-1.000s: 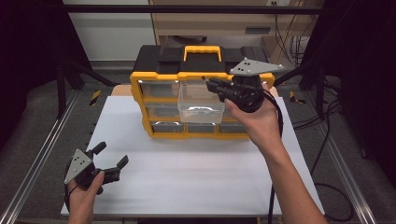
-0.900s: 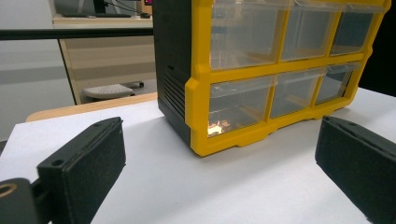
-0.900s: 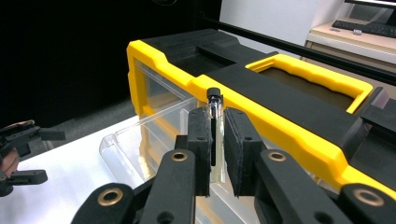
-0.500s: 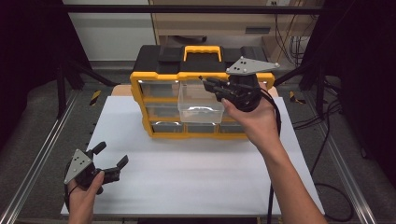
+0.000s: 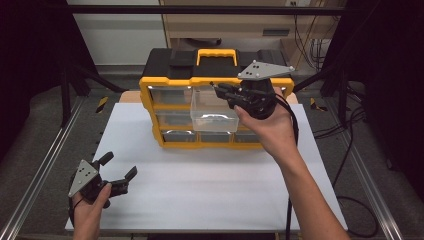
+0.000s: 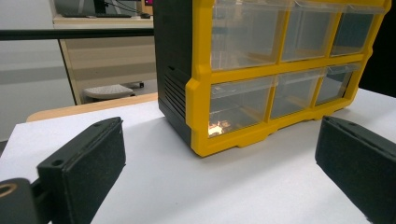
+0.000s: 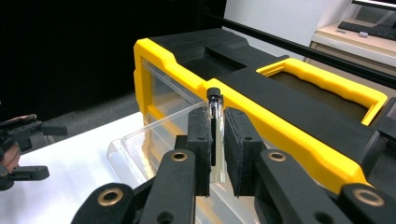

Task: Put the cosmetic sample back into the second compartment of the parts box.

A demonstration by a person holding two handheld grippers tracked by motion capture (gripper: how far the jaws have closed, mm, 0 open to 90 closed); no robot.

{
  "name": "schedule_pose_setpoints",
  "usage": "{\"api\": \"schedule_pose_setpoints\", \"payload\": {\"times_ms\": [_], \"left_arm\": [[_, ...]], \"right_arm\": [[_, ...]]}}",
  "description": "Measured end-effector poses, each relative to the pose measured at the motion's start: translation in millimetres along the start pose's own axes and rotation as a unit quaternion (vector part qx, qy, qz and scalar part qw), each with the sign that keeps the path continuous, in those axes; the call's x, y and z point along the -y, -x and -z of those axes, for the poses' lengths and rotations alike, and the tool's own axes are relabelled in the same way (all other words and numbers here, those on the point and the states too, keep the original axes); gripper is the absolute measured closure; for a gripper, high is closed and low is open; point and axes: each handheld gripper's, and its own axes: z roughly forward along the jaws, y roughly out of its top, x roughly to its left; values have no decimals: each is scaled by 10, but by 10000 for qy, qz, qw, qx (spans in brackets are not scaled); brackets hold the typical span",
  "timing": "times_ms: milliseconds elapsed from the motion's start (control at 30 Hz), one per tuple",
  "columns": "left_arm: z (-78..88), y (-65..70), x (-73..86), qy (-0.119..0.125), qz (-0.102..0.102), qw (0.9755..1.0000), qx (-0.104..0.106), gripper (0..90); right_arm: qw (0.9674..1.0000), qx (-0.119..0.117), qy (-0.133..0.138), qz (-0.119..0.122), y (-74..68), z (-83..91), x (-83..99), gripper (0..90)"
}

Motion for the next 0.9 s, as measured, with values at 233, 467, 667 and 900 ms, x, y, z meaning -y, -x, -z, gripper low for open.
{"api": "schedule_pose_setpoints", "payload": {"times_ms": [233, 467, 667, 900], "left_arm": [[-1, 2, -1, 10, 9, 10000, 1, 17], [-1, 0, -1, 11, 7, 10000, 3, 17], [-1, 1, -1, 10, 6, 10000, 4, 17], [-1, 0, -1, 0, -6, 10000, 4, 17]], "right_arm": [[10000, -1, -22, 37, -19, -11, -9, 810], [9999, 1, -79, 70, -22, -18, -7, 810], [9998, 11, -145, 109, -24, -28, -2, 810], [9996, 41, -236, 140, -15, -34, 10, 810]]}}
